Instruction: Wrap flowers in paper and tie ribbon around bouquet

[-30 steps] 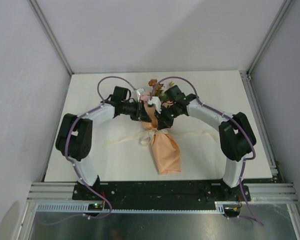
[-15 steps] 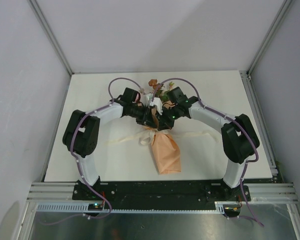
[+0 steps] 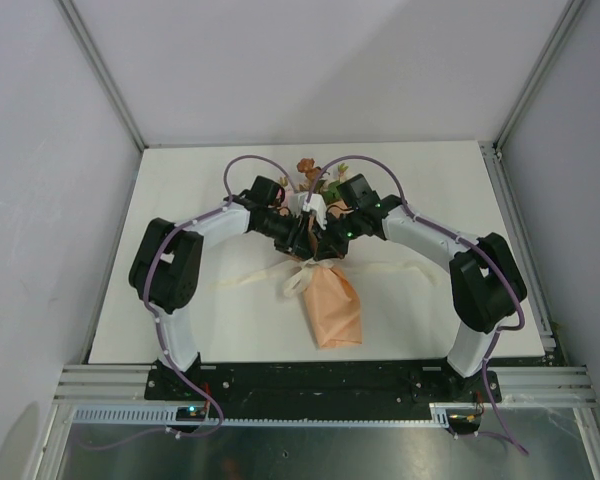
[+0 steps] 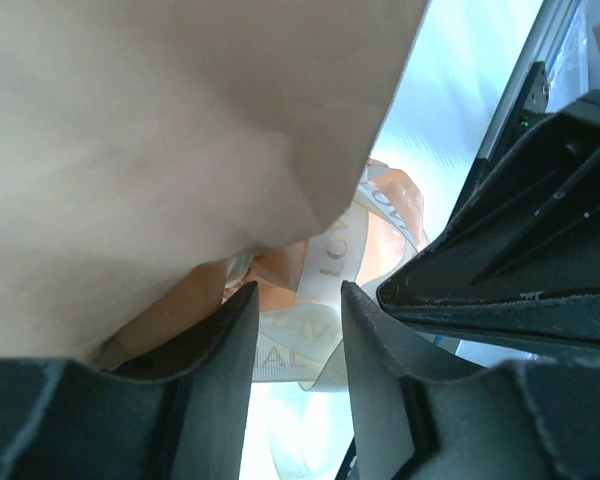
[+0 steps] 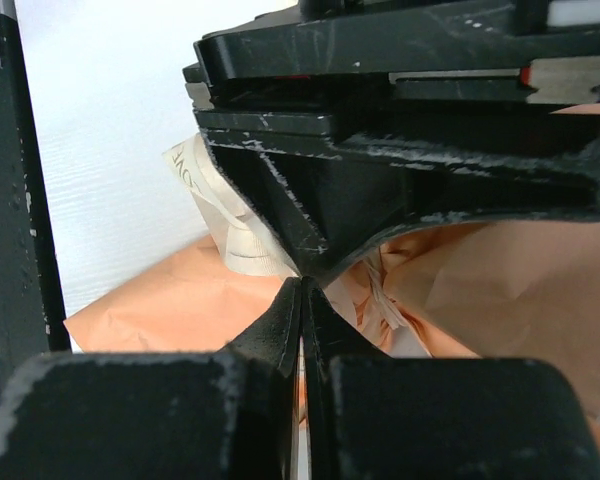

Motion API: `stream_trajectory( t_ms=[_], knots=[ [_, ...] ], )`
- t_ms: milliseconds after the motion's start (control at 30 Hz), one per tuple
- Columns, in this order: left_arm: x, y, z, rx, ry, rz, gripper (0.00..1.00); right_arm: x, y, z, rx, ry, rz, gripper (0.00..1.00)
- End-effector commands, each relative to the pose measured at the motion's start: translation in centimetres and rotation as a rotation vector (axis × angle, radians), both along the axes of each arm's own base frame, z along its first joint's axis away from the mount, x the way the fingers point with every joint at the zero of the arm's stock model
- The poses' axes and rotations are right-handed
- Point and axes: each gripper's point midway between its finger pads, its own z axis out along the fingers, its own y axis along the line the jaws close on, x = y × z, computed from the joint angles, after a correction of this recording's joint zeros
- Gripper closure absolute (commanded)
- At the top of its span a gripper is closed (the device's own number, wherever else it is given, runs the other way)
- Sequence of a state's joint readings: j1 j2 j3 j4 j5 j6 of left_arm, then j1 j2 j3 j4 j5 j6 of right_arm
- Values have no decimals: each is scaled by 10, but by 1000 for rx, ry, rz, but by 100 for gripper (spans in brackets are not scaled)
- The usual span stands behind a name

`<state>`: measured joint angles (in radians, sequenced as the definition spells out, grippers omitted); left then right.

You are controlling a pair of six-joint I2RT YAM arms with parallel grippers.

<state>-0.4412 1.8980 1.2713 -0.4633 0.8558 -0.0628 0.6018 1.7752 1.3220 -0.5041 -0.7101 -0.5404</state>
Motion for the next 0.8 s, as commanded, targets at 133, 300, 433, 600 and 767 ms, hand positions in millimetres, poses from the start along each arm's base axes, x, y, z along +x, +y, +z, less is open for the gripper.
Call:
stream_trajectory(
  t_ms=[133, 300, 433, 600, 767],
  knots=[
    [-5, -8, 15, -55, -33, -74, 54, -3, 6, 20, 57, -34, 16, 100],
    [-3, -12, 11, -52, -56, -97, 53, -5, 6, 16, 46, -22, 22, 100],
    [-1, -14, 8, -50, -59, -107, 53, -6, 7, 14, 42, -17, 22, 100],
    [-2, -15, 2, -42, -56, -115, 51, -8, 5, 12, 34, -9, 22, 100],
    [-3, -16, -4, -26, -57, -126, 50, -10, 4, 10, 28, 0, 23, 100]
  ],
)
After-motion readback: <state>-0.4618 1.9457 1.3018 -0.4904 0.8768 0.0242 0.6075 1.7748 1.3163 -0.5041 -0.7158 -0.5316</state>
